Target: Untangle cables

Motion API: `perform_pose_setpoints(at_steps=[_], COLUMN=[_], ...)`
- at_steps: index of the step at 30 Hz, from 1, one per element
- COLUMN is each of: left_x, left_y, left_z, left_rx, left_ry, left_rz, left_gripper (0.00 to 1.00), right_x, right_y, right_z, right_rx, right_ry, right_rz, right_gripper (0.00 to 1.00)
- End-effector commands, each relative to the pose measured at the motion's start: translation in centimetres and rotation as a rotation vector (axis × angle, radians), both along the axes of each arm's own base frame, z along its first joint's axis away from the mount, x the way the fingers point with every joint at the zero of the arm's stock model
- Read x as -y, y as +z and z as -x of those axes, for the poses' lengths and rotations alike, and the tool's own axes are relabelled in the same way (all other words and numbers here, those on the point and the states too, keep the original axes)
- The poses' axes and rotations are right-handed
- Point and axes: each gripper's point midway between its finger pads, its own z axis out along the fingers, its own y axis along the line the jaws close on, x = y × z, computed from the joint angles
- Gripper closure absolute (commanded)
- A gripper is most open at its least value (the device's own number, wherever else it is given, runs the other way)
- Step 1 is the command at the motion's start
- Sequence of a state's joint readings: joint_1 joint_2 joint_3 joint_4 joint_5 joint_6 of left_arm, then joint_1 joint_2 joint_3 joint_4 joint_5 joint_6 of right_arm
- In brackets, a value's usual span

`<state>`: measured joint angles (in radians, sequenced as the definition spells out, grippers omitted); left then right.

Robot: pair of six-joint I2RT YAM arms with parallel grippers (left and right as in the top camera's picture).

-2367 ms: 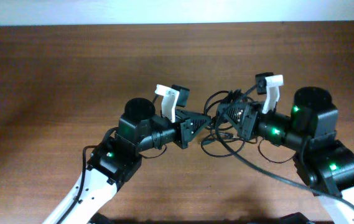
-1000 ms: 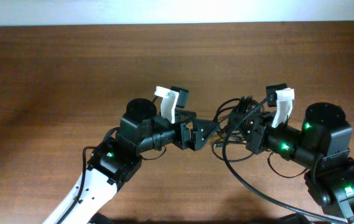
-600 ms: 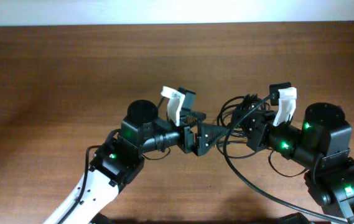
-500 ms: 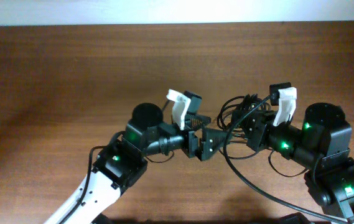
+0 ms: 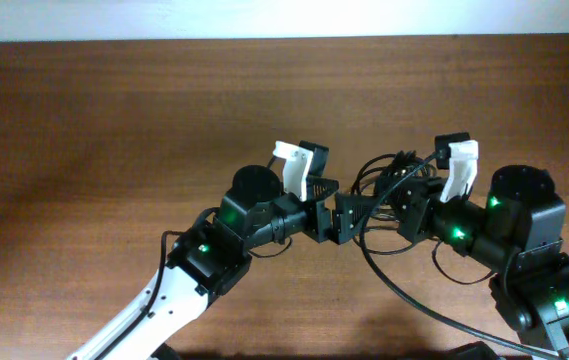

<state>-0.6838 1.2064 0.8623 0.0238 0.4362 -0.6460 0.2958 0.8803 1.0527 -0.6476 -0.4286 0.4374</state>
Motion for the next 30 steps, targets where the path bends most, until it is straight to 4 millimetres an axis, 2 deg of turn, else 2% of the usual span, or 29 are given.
perform_pose_setpoints(at_steps=[1,13,19,25,30], left_x=[0.2,0.8,1.1,1.9,1.7], left_y=[0.6,0.7,0.0,-0.1,-0.2], left_z=[-0.3,0.9,0.8,0.9,0.5], left_rx=[-0.001,-0.004,-0.020,-0.001,0.004], left_ry=[0.015,-0.062,-0.067,-0.051,-0.027], left_rz=[0.022,0.035,0.022,0.015,0.009], left_gripper=[0.01,0.01,0.01,0.01,0.01], right_x=[-0.1,-0.1,-0.1,-0.1,-0.1], right_y=[0.8,0.8,0.8,0.8,0.8], right_z=[0.5,0.5,0.5,0.5,0.5], right_rx=[0.027,0.027,0.027,0.027,0.026], right_ry=[0.018,0.015,0.015,0.016,0.018], right_rz=[0.001,0.002,0.001,0.001,0.000], right_gripper=[0.96,0.96,0.96,0.96,0.96])
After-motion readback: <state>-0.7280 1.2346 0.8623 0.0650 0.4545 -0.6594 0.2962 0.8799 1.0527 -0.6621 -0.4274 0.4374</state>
